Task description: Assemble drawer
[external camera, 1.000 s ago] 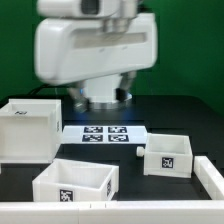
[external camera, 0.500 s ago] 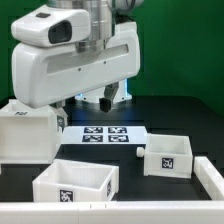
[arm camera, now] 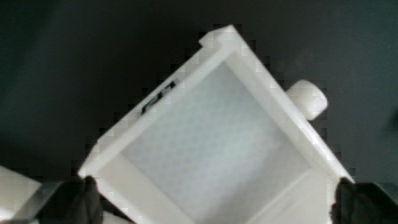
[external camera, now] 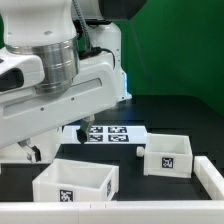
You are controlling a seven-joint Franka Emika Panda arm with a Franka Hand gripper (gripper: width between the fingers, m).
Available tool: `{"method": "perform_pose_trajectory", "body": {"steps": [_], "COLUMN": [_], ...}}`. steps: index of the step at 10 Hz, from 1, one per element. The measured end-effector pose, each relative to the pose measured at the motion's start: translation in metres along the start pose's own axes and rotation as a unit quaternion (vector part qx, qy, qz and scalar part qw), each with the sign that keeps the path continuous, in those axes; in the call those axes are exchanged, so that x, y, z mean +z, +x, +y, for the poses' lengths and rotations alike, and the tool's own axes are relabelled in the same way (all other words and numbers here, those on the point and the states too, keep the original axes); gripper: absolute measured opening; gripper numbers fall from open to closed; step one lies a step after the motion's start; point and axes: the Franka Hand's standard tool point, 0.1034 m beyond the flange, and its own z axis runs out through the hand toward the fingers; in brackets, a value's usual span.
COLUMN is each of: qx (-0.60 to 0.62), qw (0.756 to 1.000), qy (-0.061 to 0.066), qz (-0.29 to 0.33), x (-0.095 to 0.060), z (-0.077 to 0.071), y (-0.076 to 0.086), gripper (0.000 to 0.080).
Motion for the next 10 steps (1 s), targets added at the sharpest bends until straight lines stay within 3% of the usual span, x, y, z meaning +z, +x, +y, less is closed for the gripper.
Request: {"method": "perform_pose_trajectory", "body": {"steps": [3, 4, 5, 7, 10], "qx": [0.004, 0.044, 0.094, 0.101, 0.102], "qw": [1.000, 0.999, 0.995, 0.995, 0.995], "qy": [-0.001, -0.010, -0.011, -0.005, -0.005], "qz": [0.001, 0.007, 0.004, 0.006, 0.006], "x": [0.000, 0.004, 0.011, 0.026, 0.026], "z": [0.001, 0.010, 0.014, 0.026, 0.025], "y": [-0.001, -0.006, -0.013, -0.025, -0.023], "gripper": [0.0650, 0.0650, 0.0650, 0.0650, 0.0650]}}
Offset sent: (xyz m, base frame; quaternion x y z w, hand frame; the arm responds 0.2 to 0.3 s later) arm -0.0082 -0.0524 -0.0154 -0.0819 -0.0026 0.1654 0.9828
